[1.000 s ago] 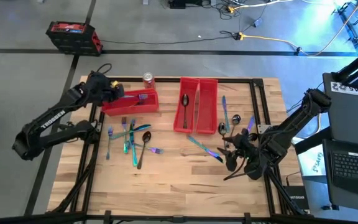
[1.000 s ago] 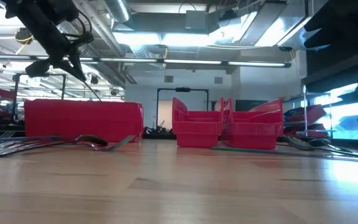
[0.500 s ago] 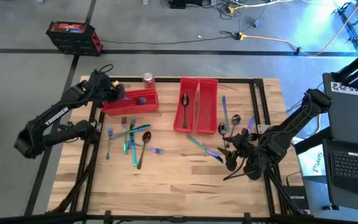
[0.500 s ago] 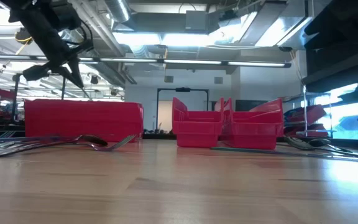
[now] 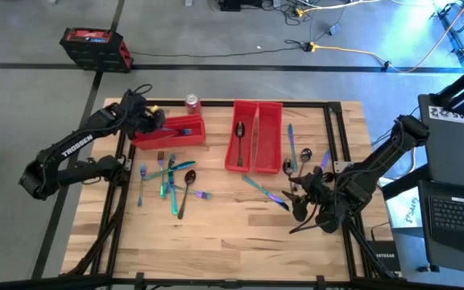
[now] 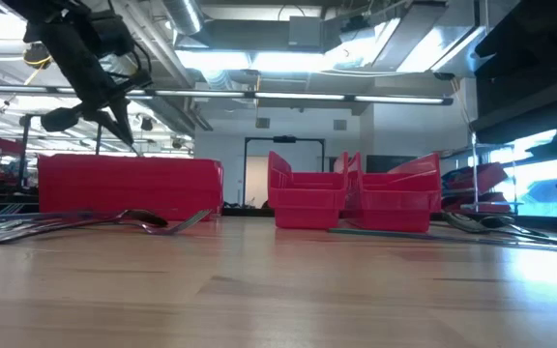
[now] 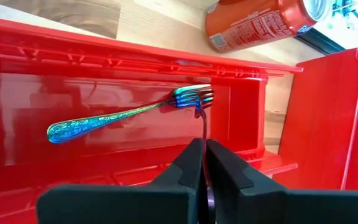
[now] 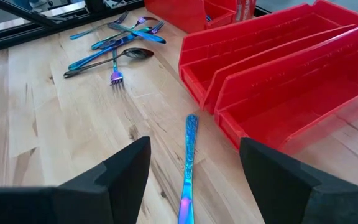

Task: Sort silverware
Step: Put the blue fork into the left red bin

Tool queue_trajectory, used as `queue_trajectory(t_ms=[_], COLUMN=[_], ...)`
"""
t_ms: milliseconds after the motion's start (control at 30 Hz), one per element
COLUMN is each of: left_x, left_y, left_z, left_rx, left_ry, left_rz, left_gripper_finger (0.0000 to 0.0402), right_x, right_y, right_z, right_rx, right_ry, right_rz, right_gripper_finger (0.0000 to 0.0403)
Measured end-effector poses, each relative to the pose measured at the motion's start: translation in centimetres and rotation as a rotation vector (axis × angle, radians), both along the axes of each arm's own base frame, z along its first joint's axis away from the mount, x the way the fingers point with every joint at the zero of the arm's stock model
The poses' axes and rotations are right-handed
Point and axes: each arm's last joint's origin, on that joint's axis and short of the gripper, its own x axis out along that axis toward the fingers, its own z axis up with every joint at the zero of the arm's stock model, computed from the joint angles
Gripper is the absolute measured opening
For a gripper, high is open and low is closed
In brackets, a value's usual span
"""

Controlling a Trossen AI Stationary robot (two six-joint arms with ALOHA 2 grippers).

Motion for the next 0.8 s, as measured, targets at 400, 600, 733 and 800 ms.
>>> queue_trajectory(t_ms=[400,600,733,800], left_x=[-0.1,-0.4,-0.8,-1.0], left_y=[-0.1,-0.3,-0.7,-0.7], left_z=[-0.1,-0.5,-1.0,-1.0], left_rx=[-0.016,-0.006,-0.027,-0.017], left_ry=[0.0,0.106,0.217,0.249], left_rz=[0.02,-0.048,-0.063,-0.065], left_gripper_finger=[0.0063,0.0077,0.0077,0.0077], right_x=[0.0,-0.1,-0.2,-0.3], right_y=[0.0,-0.1,-0.2,-0.2], right_z=[0.0,-0.3,-0.7,-0.9], right_rx=[-0.004,-0.01,-0.007,0.0], right_ry=[0.002,0.007,0.016,0.02], right_rz=[0.001,0.001,-0.001,-0.006], right_gripper_finger=[0.0232,0.0232,0.0232,0.0232])
